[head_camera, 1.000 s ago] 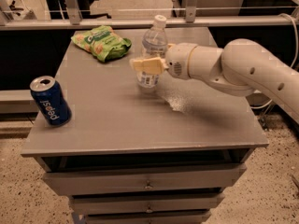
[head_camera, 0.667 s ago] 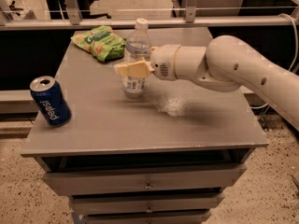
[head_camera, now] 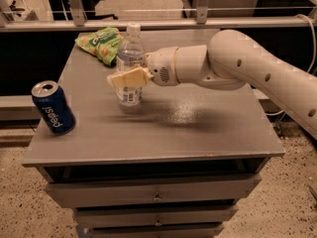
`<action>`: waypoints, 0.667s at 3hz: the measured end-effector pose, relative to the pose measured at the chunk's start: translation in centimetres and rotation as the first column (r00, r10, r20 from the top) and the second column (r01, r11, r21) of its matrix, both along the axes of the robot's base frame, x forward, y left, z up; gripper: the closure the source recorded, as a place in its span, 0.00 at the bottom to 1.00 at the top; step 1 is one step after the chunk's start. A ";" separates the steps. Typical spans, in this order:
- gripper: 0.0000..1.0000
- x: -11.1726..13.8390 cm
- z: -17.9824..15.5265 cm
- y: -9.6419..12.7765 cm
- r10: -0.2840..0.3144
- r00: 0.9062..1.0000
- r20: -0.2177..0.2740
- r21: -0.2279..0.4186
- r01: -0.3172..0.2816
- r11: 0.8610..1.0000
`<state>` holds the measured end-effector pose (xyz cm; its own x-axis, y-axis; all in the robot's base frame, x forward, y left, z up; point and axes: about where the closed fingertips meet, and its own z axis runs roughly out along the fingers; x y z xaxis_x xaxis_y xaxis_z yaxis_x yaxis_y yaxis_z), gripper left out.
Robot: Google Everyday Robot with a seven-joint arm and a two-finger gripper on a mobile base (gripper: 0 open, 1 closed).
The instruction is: Move blue plastic bottle near pepsi can
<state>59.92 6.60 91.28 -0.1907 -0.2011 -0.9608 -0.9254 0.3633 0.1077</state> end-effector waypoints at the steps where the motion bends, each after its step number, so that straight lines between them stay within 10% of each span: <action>1: 1.00 -1.5 0.5 1.6 0.070 0.998 0.008 0.026 -0.070 0.997; 2: 1.00 -2.7 0.2 3.1 0.118 0.992 0.045 0.034 -0.120 0.992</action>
Offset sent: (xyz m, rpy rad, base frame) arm -0.0411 0.0459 -0.0026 0.0478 -0.0982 0.1759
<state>57.23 9.73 91.46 -0.1257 -0.1849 -0.9747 -0.9659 0.2470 0.0777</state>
